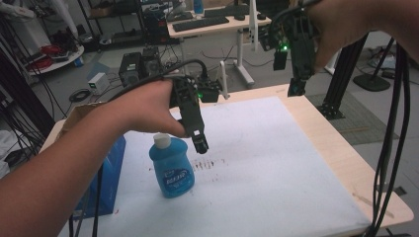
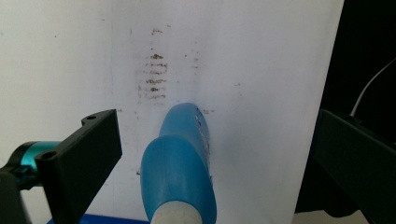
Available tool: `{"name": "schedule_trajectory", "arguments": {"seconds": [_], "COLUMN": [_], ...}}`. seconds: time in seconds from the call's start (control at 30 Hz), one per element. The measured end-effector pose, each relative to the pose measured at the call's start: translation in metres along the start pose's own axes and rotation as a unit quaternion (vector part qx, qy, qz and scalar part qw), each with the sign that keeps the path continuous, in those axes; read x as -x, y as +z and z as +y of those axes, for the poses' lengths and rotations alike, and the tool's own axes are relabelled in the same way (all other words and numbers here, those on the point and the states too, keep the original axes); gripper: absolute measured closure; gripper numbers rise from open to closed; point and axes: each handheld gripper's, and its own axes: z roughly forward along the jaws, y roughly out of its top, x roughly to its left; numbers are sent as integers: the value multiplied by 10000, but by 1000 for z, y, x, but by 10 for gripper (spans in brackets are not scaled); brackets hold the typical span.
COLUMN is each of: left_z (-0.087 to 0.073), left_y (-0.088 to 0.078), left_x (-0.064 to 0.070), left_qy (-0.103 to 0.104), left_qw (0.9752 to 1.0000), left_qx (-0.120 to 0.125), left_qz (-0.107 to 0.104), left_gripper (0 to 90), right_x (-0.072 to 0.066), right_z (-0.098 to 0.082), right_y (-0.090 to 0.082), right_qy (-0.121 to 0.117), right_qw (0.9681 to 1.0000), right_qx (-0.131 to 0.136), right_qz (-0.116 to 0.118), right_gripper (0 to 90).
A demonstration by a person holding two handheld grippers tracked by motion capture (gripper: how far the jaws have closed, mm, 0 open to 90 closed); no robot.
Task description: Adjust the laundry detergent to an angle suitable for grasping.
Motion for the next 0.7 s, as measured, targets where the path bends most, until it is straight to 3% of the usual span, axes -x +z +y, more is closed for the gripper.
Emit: {"name": "schedule_trajectory", "arguments": {"seconds": [0.47, 0.7], "left_z": [2, 0], "left_y": [4, 3], "left_x": [-3, -5], "left_qy": [-84, -53], "left_qw": [9999, 9999], "left_qx": [-21, 14], "left_qz": [-84, -100], "left_gripper": [17, 17], "right_x": [2, 6], "right_z": [-6, -7], "right_y": [-11, -10], "right_qy": [-59, 58], "right_qw": [9999, 9999], "right_qx": [73, 33], "right_qz": [-139, -133], "right_gripper": [27, 27]}}
